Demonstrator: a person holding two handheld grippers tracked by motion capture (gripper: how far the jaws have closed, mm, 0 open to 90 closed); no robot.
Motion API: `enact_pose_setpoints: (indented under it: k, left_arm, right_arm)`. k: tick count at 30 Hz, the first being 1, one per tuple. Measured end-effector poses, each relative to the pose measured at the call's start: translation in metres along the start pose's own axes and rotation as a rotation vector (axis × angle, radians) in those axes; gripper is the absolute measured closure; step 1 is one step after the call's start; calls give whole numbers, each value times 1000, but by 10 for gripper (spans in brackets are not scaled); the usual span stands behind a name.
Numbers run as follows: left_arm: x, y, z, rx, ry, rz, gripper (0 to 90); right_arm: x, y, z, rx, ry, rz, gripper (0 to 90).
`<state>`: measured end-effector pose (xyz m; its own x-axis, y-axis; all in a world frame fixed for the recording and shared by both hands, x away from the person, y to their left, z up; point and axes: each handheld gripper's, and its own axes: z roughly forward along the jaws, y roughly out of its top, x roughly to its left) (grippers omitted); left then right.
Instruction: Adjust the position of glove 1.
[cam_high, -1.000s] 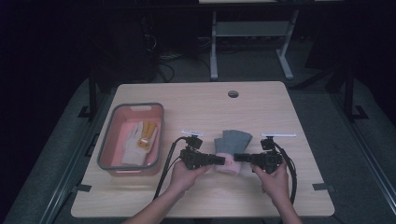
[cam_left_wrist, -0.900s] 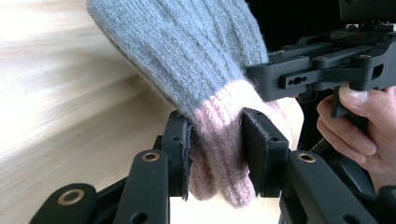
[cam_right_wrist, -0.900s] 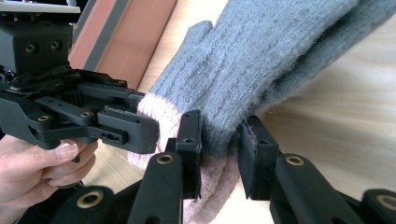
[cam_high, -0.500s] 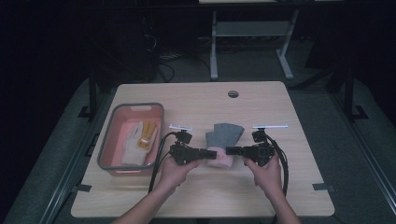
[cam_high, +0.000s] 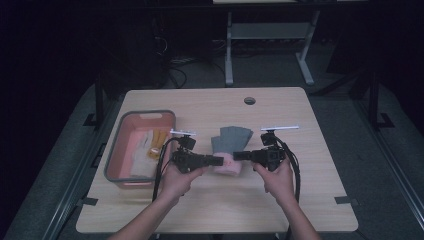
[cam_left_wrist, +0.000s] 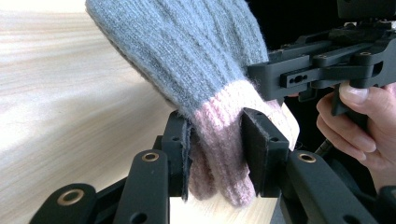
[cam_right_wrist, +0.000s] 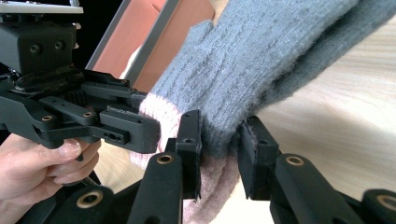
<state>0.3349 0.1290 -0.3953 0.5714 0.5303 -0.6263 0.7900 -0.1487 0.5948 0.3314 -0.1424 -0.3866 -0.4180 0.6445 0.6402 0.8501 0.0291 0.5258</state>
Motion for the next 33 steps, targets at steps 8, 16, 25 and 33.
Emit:
enact_pose_setpoints:
  k: [8,16,25,33]
  left_arm:
    - [2,3,-12,-18,1,-4,635]
    - [4,8,-23,-27,9,-1,636]
    - [9,11,-34,-46,16,0,637]
    - [11,12,-47,-65,12,-12,637]
  right_arm:
    - [7,9,6,5,16,-8,717]
    - [13,16,12,10,34,-9,717]
    - [20,25,21,26,44,-26,716]
    - [28,31,27,35,57,-32,717]
